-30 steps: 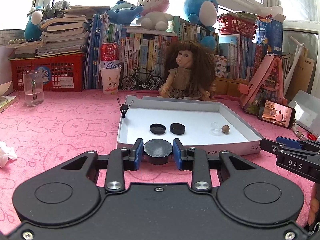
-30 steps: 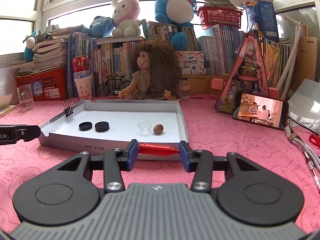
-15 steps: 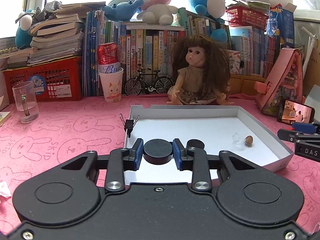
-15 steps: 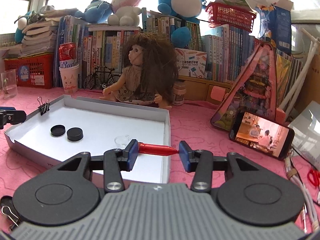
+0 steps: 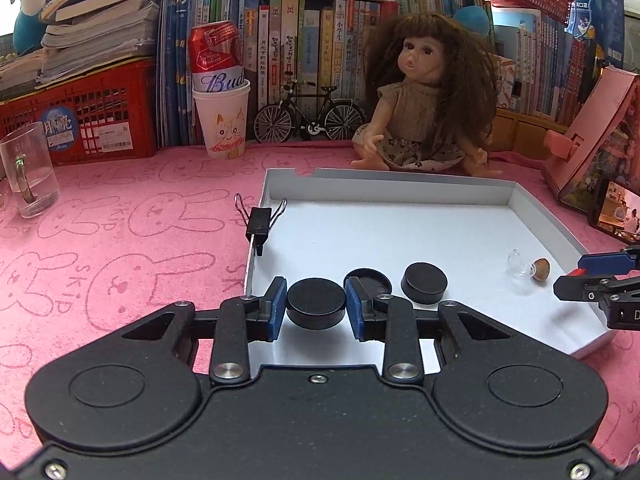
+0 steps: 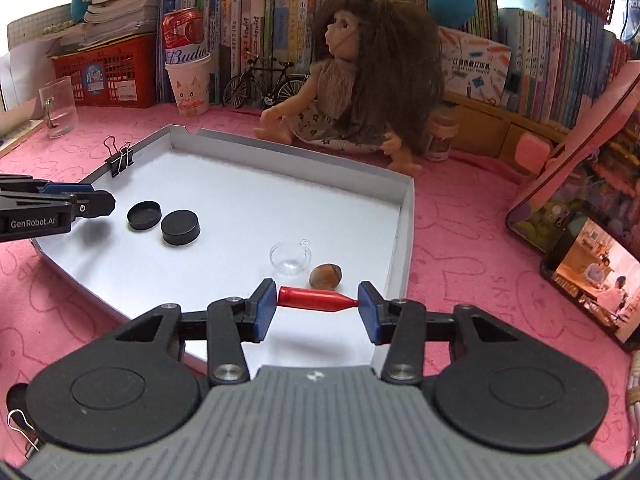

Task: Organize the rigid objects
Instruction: 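Lower the black container into the tray and open the left while the right releases the crayon there, then withdraw both grippers from the tray toward the remaining items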

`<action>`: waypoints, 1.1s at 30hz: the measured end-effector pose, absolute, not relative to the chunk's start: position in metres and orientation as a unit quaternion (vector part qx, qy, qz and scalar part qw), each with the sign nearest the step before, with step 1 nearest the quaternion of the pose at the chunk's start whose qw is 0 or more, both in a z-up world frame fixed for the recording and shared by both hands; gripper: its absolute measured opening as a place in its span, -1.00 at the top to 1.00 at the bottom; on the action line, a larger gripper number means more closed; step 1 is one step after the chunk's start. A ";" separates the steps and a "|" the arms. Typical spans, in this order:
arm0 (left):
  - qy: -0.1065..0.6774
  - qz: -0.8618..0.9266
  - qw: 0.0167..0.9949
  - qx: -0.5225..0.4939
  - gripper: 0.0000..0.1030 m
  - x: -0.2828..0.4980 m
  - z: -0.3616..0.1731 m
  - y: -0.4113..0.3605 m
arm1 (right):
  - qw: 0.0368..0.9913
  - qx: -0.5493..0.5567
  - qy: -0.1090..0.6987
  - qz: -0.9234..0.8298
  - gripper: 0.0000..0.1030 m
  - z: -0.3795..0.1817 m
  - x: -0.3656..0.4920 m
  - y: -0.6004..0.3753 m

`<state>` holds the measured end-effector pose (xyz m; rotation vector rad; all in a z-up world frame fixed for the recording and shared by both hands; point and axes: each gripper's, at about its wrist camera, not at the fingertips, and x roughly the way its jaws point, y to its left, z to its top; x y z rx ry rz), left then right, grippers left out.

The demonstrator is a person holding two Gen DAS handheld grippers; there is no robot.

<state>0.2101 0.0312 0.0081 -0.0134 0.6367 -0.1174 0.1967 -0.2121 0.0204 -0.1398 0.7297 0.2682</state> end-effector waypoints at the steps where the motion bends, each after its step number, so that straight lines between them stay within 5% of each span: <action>1: 0.315 -0.057 0.947 -0.007 0.42 0.211 0.007 0.031 | 0.921 -0.060 0.361 0.134 0.03 0.020 0.199 -0.213; 24: 0.314 -0.054 0.948 -0.002 0.42 0.235 -0.003 0.021 | 0.916 0.042 0.386 0.096 0.02 0.006 0.241 -0.218; 29: 0.314 -0.049 0.948 -0.017 0.41 0.236 -0.001 0.022 | 0.918 0.058 0.379 0.100 -0.27 0.007 0.240 -0.218; 33: 0.295 -0.056 0.954 -0.015 -0.06 0.224 0.007 0.024 | 0.923 0.075 0.364 0.104 -0.51 0.013 0.231 -0.225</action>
